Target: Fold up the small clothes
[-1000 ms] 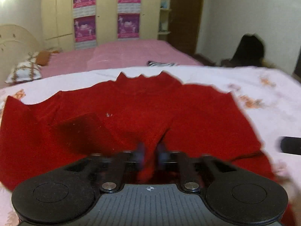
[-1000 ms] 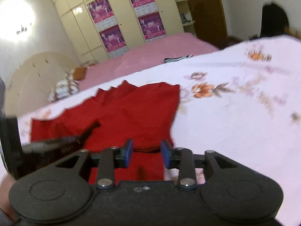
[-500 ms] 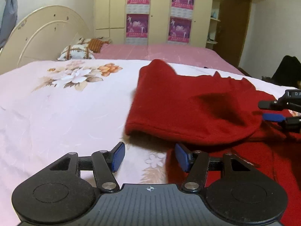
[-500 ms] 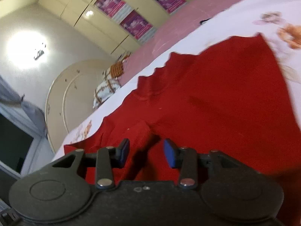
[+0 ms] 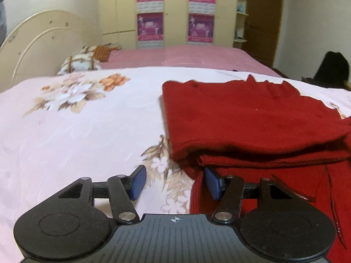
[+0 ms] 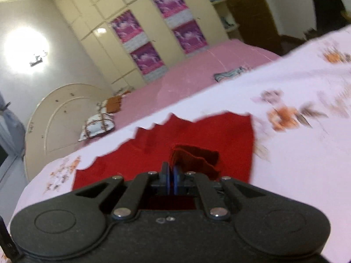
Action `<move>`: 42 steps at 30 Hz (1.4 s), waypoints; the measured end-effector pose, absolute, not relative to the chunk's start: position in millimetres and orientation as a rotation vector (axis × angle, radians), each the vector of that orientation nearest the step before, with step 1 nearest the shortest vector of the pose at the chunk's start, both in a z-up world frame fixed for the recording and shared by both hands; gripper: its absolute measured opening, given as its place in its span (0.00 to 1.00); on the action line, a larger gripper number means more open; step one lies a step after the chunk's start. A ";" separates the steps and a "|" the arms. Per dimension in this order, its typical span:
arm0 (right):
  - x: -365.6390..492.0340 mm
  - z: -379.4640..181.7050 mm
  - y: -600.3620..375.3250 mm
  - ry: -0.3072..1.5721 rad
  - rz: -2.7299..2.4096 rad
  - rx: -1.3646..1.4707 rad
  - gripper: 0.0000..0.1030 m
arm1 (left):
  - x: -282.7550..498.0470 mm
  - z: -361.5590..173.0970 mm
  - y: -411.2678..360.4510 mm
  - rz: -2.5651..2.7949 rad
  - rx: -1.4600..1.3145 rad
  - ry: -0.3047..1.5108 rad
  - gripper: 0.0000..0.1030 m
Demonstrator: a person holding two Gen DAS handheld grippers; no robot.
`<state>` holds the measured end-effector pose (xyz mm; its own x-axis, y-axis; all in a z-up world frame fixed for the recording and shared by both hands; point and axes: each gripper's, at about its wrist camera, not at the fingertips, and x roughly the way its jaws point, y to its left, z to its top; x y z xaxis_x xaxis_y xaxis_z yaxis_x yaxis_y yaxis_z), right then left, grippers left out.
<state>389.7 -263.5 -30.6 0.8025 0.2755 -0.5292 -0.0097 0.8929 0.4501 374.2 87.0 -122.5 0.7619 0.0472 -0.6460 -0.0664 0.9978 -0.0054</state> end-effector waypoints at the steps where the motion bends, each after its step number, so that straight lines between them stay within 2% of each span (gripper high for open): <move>1: 387.0 -34.3 -267.4 0.635 0.156 0.460 0.05 | 372.7 -121.4 86.7 0.050 -0.028 0.691 0.56; 6: 374.1 -36.1 -276.5 0.609 0.146 0.480 0.04 | 379.1 -124.9 87.5 0.044 0.003 0.714 0.56; 11: 381.3 -54.3 -277.1 0.660 0.130 0.454 0.05 | 376.1 -120.9 90.1 0.046 -0.004 0.712 0.56; 19: 377.1 -56.0 -281.1 0.663 0.160 0.460 0.05 | 356.0 -91.0 99.3 -0.008 -0.124 0.529 0.56; 24: 373.2 -49.4 -280.5 0.638 0.162 0.422 0.05 | 382.2 -103.9 84.2 -0.142 -0.183 0.611 0.56; 26: 375.2 -57.6 -282.9 0.673 0.152 0.419 0.05 | 389.9 -119.9 76.4 -0.141 -0.147 0.698 0.56; 28: 377.0 -70.4 -285.9 0.731 0.138 0.419 0.06 | 387.3 -120.9 71.2 -0.144 -0.098 0.687 0.56; 29: 375.9 -74.0 -289.4 0.743 0.145 0.445 0.07 | 388.2 -119.6 72.0 -0.146 -0.101 0.690 0.56; 30: 373.7 -74.4 -293.6 0.735 0.151 0.472 0.14 | 389.0 -118.0 73.5 -0.147 -0.108 0.691 0.56; 34: 377.1 -69.9 -300.7 0.716 0.165 0.539 0.20 | 391.9 -110.6 76.2 -0.173 -0.126 0.645 0.57; 35: 379.9 -69.5 -300.4 0.714 0.168 0.543 0.16 | 395.0 -111.8 75.7 -0.165 -0.125 0.650 0.57; 36: 381.5 -69.0 -299.9 0.704 0.174 0.545 0.05 | 397.0 -113.1 74.6 -0.159 -0.123 0.662 0.57; 42: 368.3 -75.2 -304.9 0.723 0.135 0.436 0.03 | 389.6 -115.3 61.5 -0.175 0.029 0.701 0.57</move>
